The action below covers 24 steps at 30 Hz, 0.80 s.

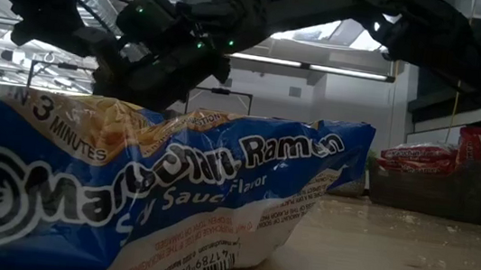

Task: Sort Maruchan noodles
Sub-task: Put the blue noodle pack into the left transparent bin

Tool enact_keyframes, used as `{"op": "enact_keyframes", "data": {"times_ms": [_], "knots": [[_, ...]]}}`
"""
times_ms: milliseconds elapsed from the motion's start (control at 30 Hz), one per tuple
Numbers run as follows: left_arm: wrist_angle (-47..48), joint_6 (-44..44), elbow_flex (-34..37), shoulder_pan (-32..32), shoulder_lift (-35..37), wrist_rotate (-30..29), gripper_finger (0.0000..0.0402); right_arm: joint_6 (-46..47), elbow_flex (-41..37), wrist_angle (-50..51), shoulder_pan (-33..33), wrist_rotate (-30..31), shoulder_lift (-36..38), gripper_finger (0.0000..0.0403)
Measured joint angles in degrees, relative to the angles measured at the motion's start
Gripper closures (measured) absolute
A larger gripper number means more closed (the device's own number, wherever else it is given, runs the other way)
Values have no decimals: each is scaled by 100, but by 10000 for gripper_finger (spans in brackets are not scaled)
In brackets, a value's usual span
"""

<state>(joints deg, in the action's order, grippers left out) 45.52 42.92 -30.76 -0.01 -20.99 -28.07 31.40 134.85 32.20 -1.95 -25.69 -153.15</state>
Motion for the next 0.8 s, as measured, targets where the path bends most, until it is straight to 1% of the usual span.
{"op": "enact_keyframes", "data": {"times_ms": [67, 133, 333, 433, 533, 667, 800], "knots": [[-3, 3, 0, 0, 7, -15, 274, -33, -10, 64, -65, -82, 113, 396], [2, 18, 0, 0, 4, -27, 274, -47, -11, 164, -155, -103, 233, 395], [18, 22, -2, 0, 4, 25, 274, -471, 0, 954, -428, -127, 829, 398], [30, 21, -2, 0, 2, 49, 274, -662, -2, 1350, -642, 51, 1088, 399], [38, 22, -2, -2, 2, 49, 274, -896, -1, 1695, -877, 374, 1367, 400], [45, 22, -2, -2, 4, 41, 274, -926, 6, 1651, -1272, 782, 1565, 400], [47, 27, -2, -2, 2, 33, 274, -597, 6, 1047, -1644, 1106, 1611, 401]]}}
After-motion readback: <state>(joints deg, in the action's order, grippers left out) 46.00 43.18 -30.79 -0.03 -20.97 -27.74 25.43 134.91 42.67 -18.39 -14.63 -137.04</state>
